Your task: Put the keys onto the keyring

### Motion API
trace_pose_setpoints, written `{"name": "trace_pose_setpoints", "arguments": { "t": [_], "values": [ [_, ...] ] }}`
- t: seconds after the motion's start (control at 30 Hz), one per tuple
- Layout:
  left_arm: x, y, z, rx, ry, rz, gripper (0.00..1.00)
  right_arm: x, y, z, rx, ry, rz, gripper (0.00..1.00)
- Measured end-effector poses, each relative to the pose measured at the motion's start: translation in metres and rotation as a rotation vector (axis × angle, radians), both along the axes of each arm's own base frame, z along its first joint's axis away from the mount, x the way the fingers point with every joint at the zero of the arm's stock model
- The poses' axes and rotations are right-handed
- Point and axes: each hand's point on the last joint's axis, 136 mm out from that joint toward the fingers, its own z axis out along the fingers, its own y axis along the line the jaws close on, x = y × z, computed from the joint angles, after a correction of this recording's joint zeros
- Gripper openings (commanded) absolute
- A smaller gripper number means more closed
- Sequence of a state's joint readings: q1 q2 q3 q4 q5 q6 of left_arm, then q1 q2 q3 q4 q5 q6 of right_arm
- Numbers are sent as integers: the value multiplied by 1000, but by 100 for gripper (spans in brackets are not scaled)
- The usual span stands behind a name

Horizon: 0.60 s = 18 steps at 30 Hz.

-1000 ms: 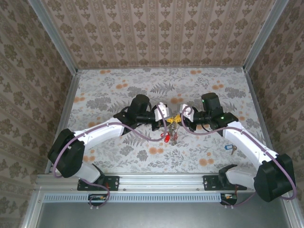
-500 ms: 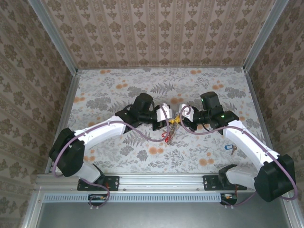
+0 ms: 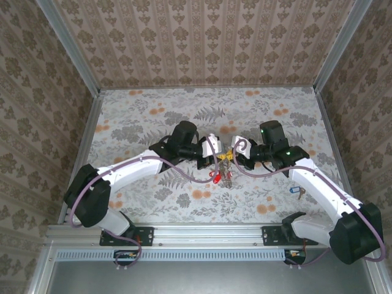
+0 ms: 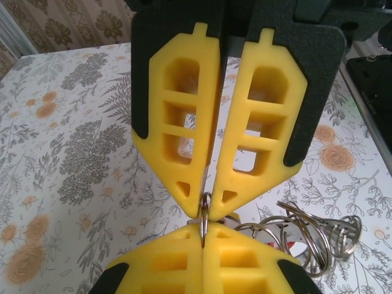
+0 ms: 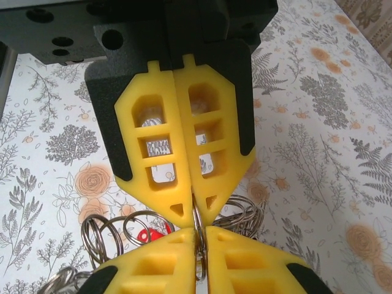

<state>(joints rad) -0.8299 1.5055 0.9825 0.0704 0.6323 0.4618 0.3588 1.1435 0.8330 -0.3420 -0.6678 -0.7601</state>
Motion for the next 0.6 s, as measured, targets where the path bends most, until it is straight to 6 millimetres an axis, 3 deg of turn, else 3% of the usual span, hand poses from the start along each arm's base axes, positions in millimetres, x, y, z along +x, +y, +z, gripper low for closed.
{"name": "trace_pose_setpoints", "arguments": {
  "t": [0.6],
  "values": [
    [1, 1, 1, -47, 27, 2, 0, 4, 0, -2, 22, 8, 2, 12]
  ]
}}
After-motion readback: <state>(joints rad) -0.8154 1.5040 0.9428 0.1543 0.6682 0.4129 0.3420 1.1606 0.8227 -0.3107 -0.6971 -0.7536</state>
